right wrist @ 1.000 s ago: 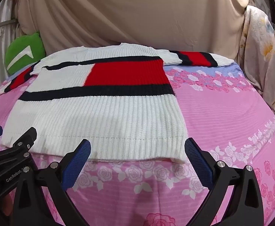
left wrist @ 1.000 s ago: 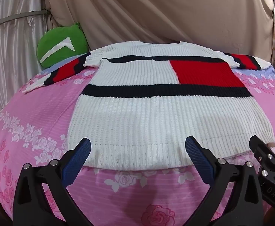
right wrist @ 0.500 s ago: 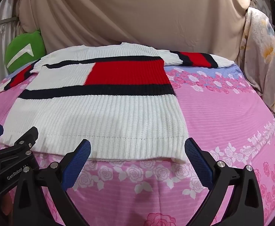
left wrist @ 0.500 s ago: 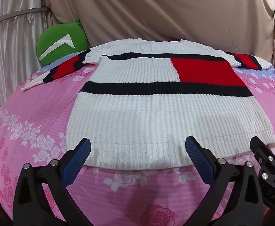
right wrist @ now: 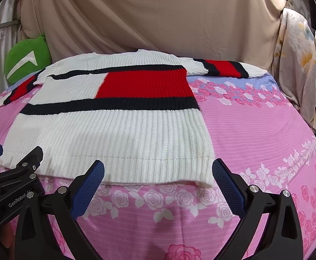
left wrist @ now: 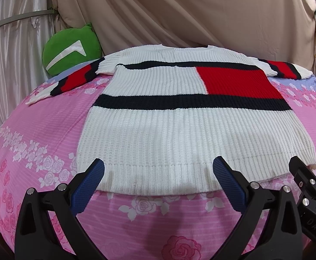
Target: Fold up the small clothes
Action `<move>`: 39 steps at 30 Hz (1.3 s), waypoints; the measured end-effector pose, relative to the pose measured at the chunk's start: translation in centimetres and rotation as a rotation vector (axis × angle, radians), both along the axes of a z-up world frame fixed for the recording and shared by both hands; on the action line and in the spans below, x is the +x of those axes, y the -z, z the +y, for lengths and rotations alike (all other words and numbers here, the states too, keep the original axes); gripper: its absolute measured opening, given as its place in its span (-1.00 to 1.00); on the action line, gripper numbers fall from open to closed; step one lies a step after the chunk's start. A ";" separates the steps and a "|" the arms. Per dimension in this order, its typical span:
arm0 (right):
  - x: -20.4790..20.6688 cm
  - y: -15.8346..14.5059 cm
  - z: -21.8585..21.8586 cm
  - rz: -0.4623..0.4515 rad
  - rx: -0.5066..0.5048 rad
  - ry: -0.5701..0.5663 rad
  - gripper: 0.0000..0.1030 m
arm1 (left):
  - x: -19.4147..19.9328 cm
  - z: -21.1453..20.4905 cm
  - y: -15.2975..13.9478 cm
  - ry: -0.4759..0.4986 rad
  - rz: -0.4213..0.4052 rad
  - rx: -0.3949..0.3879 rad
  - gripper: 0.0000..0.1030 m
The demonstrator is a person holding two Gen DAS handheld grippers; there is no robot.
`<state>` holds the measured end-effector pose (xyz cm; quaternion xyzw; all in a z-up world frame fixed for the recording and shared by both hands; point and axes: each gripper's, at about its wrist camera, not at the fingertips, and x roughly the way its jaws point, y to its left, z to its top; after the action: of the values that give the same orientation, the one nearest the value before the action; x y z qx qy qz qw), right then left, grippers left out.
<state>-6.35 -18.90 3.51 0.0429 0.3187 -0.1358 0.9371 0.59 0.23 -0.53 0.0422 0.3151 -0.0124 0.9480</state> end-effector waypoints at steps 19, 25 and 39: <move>0.0 -0.1 -0.1 0.003 -0.003 0.006 0.90 | 0.0 0.1 -0.1 -0.002 -0.001 0.004 0.90; -0.1 -0.1 -0.1 0.001 -0.002 0.007 0.90 | 0.0 0.1 -0.1 -0.002 -0.001 0.006 0.90; -0.1 -0.2 -0.2 0.000 -0.001 0.007 0.90 | 0.1 0.3 -0.2 -0.002 -0.002 0.008 0.90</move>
<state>-6.41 -19.08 3.69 0.0435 0.3187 -0.1392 0.9366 0.65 0.50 -0.36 0.0456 0.3144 -0.0101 0.9481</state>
